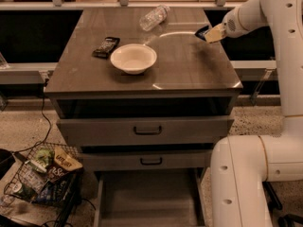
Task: Place rxbar blueberry into bottom drawer
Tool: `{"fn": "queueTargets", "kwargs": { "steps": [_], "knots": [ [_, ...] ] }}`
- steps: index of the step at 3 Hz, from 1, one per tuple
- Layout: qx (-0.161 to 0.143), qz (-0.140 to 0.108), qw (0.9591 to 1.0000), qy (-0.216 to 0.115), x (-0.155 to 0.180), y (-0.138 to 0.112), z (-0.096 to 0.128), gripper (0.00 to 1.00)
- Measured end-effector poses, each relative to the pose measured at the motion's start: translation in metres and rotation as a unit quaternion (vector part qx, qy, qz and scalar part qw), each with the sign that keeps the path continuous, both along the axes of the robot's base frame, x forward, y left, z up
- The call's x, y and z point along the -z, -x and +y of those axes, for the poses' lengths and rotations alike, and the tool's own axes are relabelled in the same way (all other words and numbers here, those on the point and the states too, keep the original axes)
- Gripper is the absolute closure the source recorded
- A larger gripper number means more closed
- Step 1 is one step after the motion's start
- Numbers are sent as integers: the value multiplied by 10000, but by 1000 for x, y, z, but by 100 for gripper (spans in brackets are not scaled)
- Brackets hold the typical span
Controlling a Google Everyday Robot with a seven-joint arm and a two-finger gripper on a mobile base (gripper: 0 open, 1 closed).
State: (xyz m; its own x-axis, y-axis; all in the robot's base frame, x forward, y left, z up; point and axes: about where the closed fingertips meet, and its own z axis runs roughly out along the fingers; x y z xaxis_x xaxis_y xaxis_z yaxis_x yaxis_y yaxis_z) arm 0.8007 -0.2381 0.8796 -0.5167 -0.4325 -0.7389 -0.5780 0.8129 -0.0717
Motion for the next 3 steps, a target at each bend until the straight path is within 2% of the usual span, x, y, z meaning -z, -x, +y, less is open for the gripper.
{"fn": "queueTargets", "kwargs": {
  "steps": [1,3],
  "knots": [
    [161,48,9989,436,-27,21,4,100],
    [464,261,9926,1091,-61,52,11,100]
  ]
}}
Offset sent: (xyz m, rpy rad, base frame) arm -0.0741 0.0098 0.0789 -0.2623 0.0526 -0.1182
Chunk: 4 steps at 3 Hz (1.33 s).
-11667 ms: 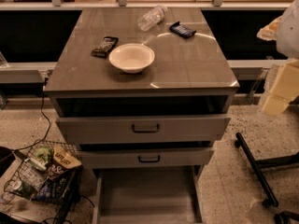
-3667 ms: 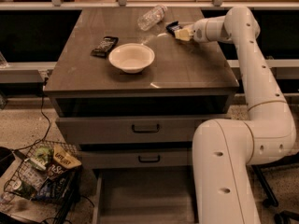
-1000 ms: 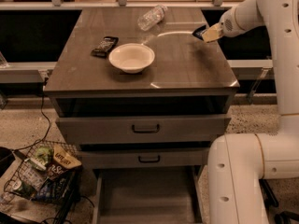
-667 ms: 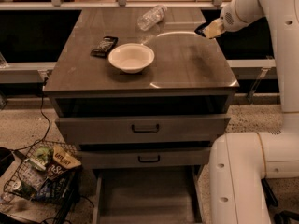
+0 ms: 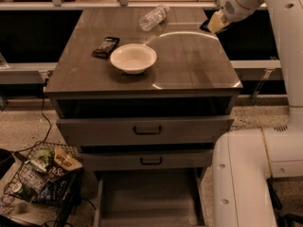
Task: Place rxbar blueberry into bottom drawer
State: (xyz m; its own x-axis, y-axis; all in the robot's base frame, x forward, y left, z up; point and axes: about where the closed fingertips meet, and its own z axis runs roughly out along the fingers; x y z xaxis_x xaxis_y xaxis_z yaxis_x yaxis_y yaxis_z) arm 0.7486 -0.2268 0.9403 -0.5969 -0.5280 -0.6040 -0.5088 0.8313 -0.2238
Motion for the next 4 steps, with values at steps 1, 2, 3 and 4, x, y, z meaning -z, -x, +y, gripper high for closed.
{"fn": "queueTargets", "kwargs": {
  "steps": [1,2,3,4],
  "knots": [
    [125,111,9996,228,-13,9,3,100],
    [284,207,9981,513,-29,18,3,100],
    [433,201,9957,798,-52,28,4,100],
    [551,134,9931,1029,-79,39,9,100]
  ]
}}
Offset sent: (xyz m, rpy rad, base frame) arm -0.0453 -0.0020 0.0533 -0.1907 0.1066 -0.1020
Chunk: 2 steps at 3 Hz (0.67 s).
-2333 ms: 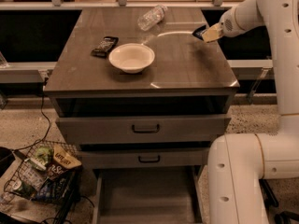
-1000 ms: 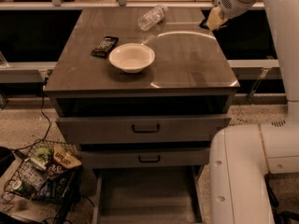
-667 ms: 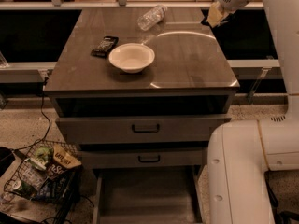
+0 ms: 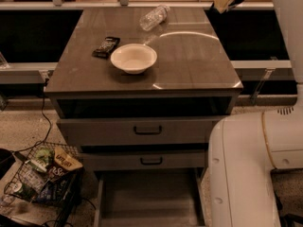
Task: Place rxbar blueberry into bottom drawer
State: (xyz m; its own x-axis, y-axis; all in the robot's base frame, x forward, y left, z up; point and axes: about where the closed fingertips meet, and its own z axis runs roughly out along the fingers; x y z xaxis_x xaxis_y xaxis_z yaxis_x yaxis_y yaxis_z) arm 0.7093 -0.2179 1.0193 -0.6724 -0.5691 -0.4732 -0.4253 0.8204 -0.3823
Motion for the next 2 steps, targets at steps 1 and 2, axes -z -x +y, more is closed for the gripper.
{"fn": "queueTargets", "kwargs": {
  "steps": [1,2],
  "knots": [
    [177,-223,9996,32,-46,26,13,100],
    [127,-362,9993,-1,-46,15,15,100]
  ]
}}
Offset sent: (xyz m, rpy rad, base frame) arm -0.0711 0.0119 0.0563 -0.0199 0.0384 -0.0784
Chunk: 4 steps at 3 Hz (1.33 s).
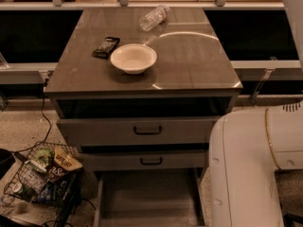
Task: Place rxbar blueberry into bottom drawer
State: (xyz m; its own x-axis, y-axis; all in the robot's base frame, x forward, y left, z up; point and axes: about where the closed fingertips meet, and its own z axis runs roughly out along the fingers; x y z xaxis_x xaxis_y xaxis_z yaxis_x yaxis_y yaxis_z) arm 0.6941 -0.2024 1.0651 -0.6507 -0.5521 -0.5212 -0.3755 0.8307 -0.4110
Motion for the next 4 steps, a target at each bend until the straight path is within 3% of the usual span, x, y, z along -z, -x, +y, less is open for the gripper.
{"fn": "queueTargets", "kwargs": {
  "steps": [1,2,3,4],
  "knots": [
    [-171,26,9998,-134,-6,0,-3,100],
    [-278,220,9993,-145,-23,18,-12,100],
    [-309,403,9983,-283,-58,57,-25,100],
    [-376,416,9953,-785,-73,84,-38,100]
  ]
}}
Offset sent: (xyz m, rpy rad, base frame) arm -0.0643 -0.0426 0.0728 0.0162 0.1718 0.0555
